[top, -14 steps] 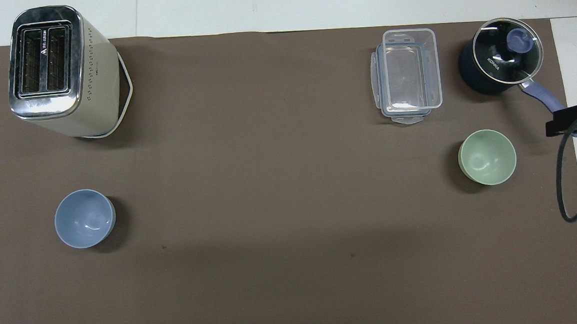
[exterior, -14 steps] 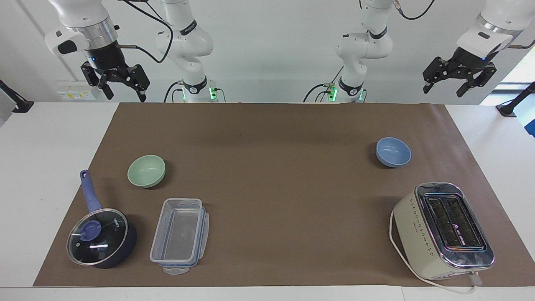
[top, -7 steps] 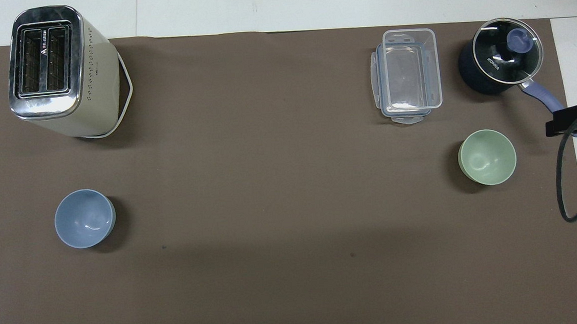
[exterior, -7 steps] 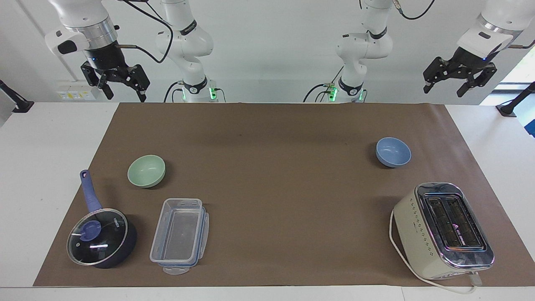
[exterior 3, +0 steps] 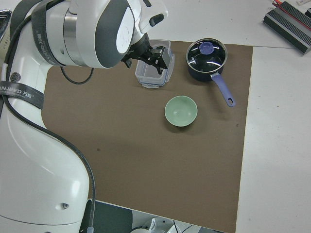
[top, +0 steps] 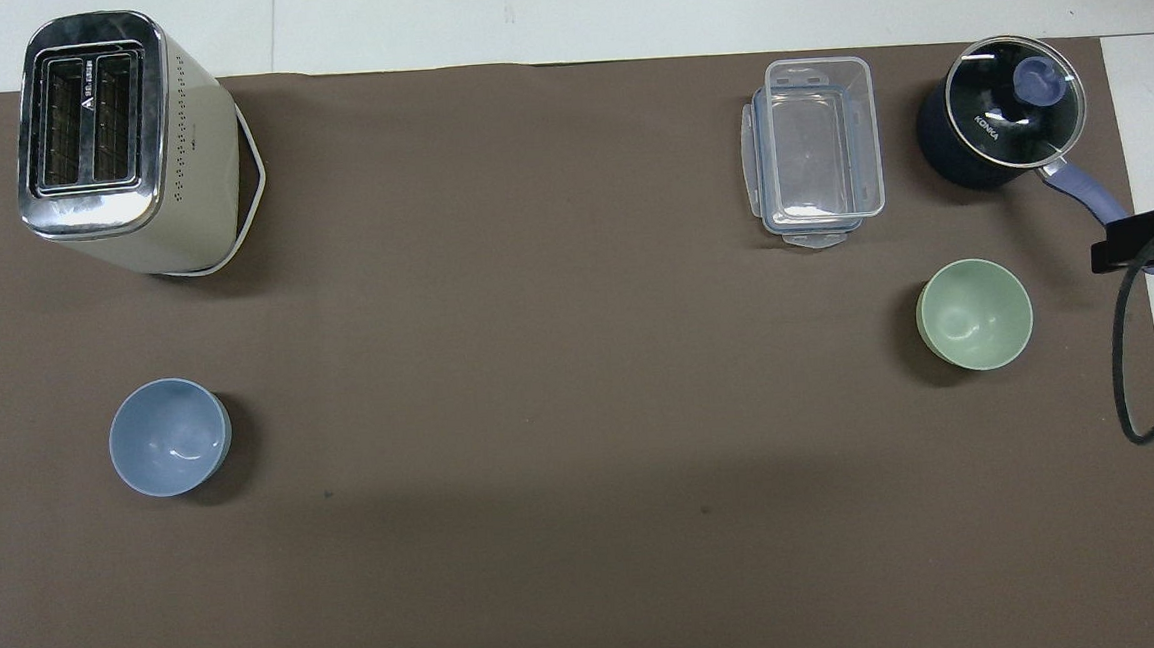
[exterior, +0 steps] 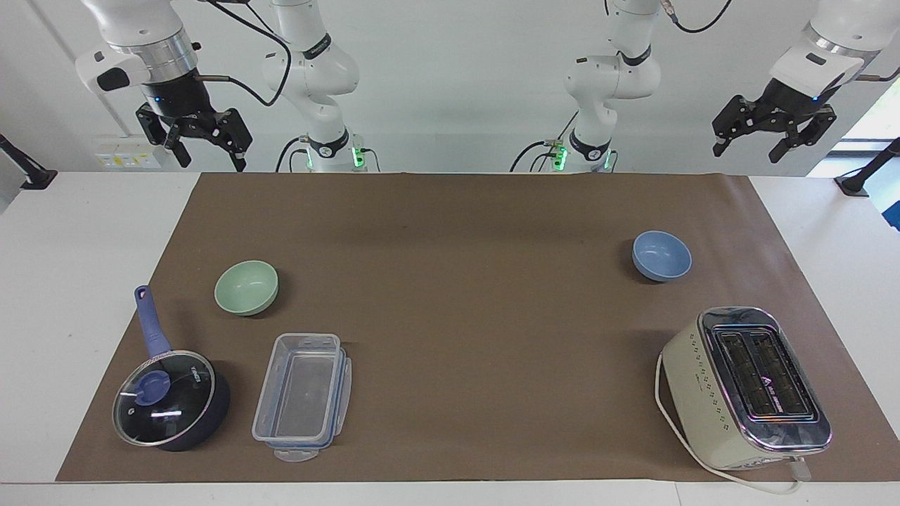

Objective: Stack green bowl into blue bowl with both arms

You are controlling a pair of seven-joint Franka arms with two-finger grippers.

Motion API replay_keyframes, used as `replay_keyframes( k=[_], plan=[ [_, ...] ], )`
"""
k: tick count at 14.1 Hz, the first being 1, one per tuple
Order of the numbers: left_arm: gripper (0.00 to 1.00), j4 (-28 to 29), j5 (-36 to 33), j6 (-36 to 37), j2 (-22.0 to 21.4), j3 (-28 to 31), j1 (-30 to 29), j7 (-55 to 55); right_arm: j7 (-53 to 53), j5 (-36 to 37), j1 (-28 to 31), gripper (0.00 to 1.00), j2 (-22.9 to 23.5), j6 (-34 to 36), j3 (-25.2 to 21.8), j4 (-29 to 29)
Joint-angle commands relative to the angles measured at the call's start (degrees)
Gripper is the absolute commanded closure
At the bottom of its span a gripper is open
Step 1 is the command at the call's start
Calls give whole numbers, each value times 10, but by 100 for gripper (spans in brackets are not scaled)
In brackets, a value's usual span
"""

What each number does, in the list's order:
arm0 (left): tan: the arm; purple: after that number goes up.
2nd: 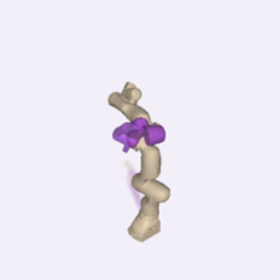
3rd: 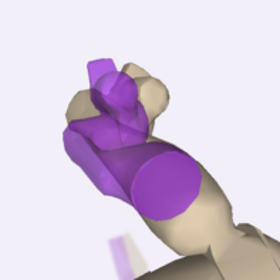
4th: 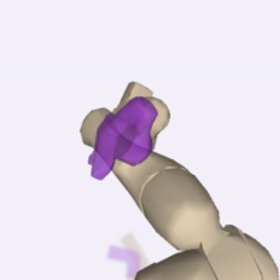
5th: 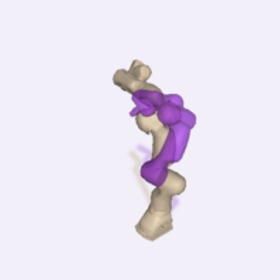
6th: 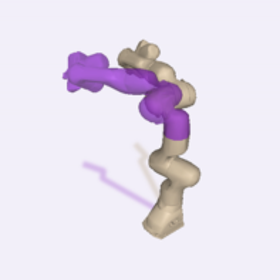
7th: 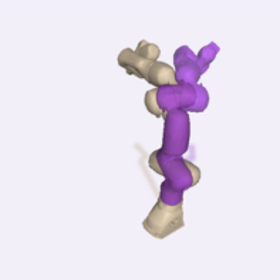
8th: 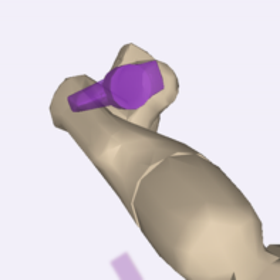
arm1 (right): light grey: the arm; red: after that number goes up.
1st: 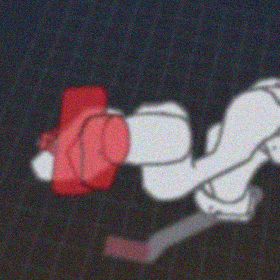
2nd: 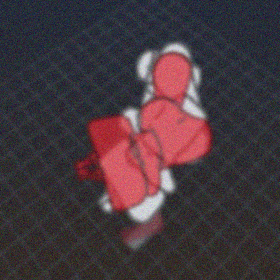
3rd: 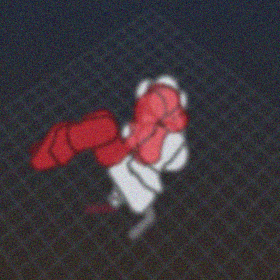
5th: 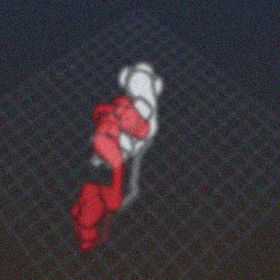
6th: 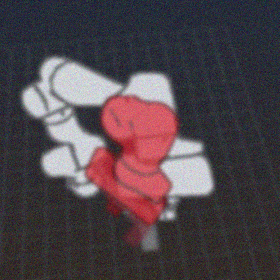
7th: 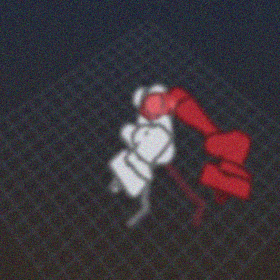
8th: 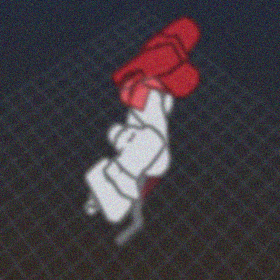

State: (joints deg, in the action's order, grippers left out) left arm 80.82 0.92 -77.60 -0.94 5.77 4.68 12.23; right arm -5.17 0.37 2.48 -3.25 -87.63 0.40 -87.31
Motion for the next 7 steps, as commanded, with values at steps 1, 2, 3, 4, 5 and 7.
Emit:
replay_keyframes(
  k=[1, 2, 3, 4, 5, 7],
  plan=[
    [0, 22, 0, -5, -17, -1, -6, 3, -7, -3, 5, 0, -3, 3, 3, -2],
    [0, 28, 0, -7, -19, -1, -6, 4, -7, -3, 5, 0, -3, 3, 3, -2],
    [0, 39, 0, -11, -27, -1, -6, 5, -7, -3, 5, 0, -3, 3, 3, -2],
    [0, 52, 0, -16, -35, 0, -6, 5, -7, -3, 5, 0, -3, 3, 3, -2],
    [0, 69, 0, -23, -44, 2, -8, 4, -7, -3, 5, 0, -3, 3, 3, -2],
    [0, 102, 0, -37, -57, 1, -33, 13, -7, -3, 5, 0, -3, 3, 3, -2]
  ],
)
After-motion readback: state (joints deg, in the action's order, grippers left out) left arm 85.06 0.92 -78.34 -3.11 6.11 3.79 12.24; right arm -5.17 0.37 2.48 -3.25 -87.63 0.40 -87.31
